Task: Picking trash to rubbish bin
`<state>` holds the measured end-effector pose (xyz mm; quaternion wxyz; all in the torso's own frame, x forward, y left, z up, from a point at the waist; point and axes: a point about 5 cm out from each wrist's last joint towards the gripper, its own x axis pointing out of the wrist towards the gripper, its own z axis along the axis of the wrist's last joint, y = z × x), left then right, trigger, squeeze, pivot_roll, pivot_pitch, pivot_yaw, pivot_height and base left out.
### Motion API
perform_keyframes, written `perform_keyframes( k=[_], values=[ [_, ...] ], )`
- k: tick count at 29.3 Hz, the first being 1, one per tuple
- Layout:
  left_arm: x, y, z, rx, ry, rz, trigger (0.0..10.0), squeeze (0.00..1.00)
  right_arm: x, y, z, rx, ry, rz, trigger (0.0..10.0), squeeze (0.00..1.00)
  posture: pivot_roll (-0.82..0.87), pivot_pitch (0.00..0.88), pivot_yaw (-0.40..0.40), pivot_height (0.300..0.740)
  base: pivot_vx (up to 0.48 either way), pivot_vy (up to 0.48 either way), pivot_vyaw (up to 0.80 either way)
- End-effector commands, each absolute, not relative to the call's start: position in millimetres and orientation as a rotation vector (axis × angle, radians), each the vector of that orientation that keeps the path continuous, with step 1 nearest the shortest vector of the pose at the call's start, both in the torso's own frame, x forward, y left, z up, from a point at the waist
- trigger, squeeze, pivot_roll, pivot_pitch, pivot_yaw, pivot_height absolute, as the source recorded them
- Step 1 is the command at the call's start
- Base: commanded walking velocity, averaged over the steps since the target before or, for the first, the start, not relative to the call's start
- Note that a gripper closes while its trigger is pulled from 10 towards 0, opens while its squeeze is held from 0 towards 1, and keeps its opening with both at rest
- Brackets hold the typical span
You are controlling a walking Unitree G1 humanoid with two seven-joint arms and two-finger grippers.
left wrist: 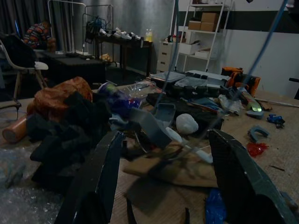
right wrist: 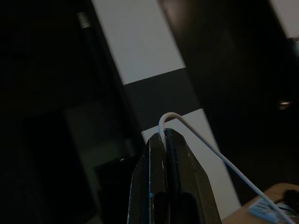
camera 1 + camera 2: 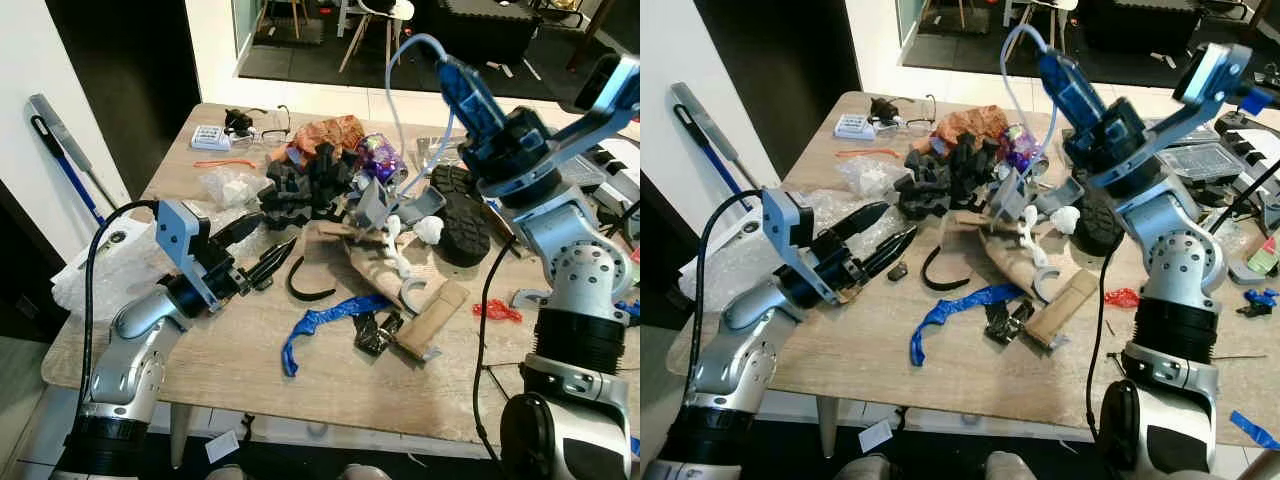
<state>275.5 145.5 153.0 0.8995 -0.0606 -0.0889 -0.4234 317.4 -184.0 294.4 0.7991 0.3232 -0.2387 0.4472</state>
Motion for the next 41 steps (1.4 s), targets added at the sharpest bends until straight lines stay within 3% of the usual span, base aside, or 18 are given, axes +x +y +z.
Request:
perform_keyframes(
  k=[1,8,25,41],
  values=[
    [272.6,144.1,153.8,-0.124,-0.177,-0.899,10.0,0.00,313.1,-190.7,315.6,0.684,-0.599,0.943,0.0,0.00,0.00,0.000,-0.024,0.740,0.000,0.000,0.00],
    [271.5,142.1,152.3,-0.129,-0.172,-0.910,10.0,0.00,313.0,-200.9,346.9,0.696,-0.702,0.852,0.0,0.00,0.00,0.000,-0.023,0.740,0.000,0.000,0.00],
    [271.1,138.3,151.0,-0.132,-0.163,-0.921,10.0,0.00,319.2,-226.6,373.2,0.733,-0.792,0.586,0.0,0.00,0.00,0.000,-0.023,0.740,0.000,0.000,0.00],
    [271.0,137.6,150.8,-0.132,-0.162,-0.923,10.0,0.00,308.2,-231.8,395.6,0.747,-0.859,0.580,0.0,0.00,0.00,0.000,-0.021,0.740,0.000,0.000,0.00]
  ],
)
